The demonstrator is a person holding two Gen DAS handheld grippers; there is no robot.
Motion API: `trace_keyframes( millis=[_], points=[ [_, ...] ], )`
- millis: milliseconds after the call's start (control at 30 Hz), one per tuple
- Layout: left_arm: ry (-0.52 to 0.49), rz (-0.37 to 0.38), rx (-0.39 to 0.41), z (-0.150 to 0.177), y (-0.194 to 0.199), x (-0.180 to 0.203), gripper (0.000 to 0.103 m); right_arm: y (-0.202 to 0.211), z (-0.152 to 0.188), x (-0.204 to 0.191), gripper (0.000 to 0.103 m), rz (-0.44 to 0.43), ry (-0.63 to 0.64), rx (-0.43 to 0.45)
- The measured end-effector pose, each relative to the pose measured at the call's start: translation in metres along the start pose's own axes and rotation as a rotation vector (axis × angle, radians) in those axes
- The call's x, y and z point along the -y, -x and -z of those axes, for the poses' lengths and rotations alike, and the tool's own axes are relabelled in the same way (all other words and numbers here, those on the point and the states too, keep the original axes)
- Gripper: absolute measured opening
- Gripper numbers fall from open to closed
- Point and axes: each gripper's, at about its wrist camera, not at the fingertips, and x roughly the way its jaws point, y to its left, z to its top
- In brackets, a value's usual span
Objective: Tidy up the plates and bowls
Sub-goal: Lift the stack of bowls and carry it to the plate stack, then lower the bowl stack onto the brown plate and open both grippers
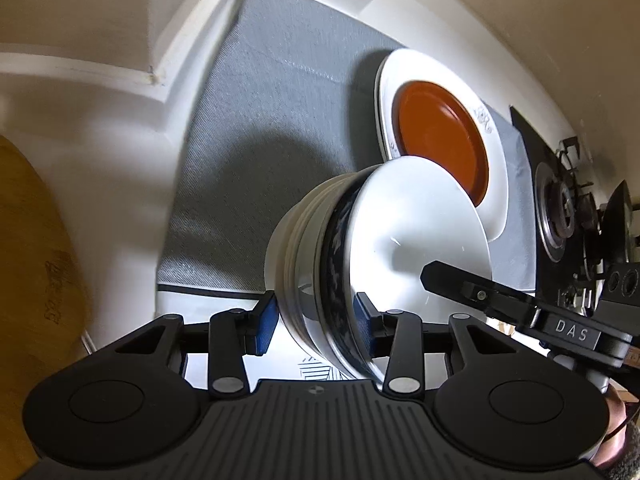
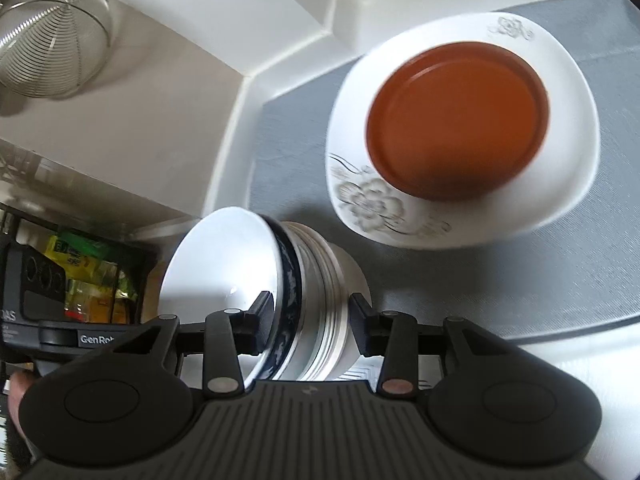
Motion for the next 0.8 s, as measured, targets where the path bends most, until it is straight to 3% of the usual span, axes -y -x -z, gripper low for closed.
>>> trace_keyframes(
  millis=[233, 433, 800],
  points=[
    [-0.009, 0.024, -0.027, -0.012, 0.014, 0.018, 0.043, 0.026, -0.008, -0.006, 0.046, -0.010, -0.024, 0.027],
    [-0.100, 0.020, 0.050, -0.044, 0.031, 0.058, 0.043, 0.056, -0.039, -0.008, 0.046, -0.011, -0.025, 0.104],
    [-0.199, 0.046, 0.005, -0.110, -0.029, 0.114, 0.044, 0.064, -0.100, 0.040, 0.046, 0.114, -0.025, 0.201]
  ],
)
